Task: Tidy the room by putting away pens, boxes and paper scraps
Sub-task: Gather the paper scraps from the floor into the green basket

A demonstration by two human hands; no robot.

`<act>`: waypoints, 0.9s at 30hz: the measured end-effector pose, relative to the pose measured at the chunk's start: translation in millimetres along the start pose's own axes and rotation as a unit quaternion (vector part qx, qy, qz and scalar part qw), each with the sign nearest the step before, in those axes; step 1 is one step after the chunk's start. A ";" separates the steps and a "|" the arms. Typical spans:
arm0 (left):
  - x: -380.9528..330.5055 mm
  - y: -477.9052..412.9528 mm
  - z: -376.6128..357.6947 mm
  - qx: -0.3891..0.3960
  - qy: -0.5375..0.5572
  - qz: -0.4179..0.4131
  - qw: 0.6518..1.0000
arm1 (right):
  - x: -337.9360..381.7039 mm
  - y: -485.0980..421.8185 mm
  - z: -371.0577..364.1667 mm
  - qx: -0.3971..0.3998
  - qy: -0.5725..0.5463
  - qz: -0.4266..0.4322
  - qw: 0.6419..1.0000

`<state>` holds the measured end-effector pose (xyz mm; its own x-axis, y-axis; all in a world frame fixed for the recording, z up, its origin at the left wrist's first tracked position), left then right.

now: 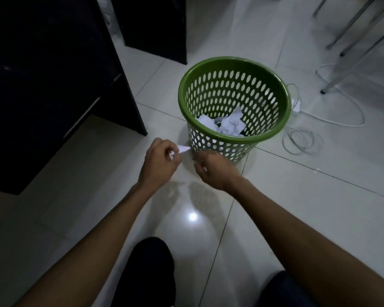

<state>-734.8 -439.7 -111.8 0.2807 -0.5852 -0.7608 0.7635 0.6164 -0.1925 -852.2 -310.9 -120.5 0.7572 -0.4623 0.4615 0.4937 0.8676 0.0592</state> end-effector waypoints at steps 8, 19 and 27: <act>-82.4 -50.0 3.0 -0.015 0.010 -0.110 0.994 | -3.7 8.8 90.4 -0.197 -0.043 0.032 0.979; -76.6 -114.6 -57.8 0.133 -0.086 -0.065 0.985 | -87.9 -31.5 125.1 -0.160 0.041 -0.111 0.980; -67.4 -119.5 -70.2 0.124 -0.172 -0.065 0.975 | -99.1 -57.1 122.5 0.010 0.072 -0.176 0.982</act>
<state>-885.8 -436.9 -81.0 0.3177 -0.8184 -0.4788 0.9112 0.4032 -0.0845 -1007.9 -292.2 -61.2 0.5948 -0.7533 0.2808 0.7279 0.6529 0.2095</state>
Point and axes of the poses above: each hand's wrist, its own y-axis away from the middle knuckle, its own z-axis out of the back of the hand, x = y × z, the point moved 2 cm from there along -y, towards the middle knuckle, and after that the axes turned 5 degrees about -z, right-handed, at the moved point
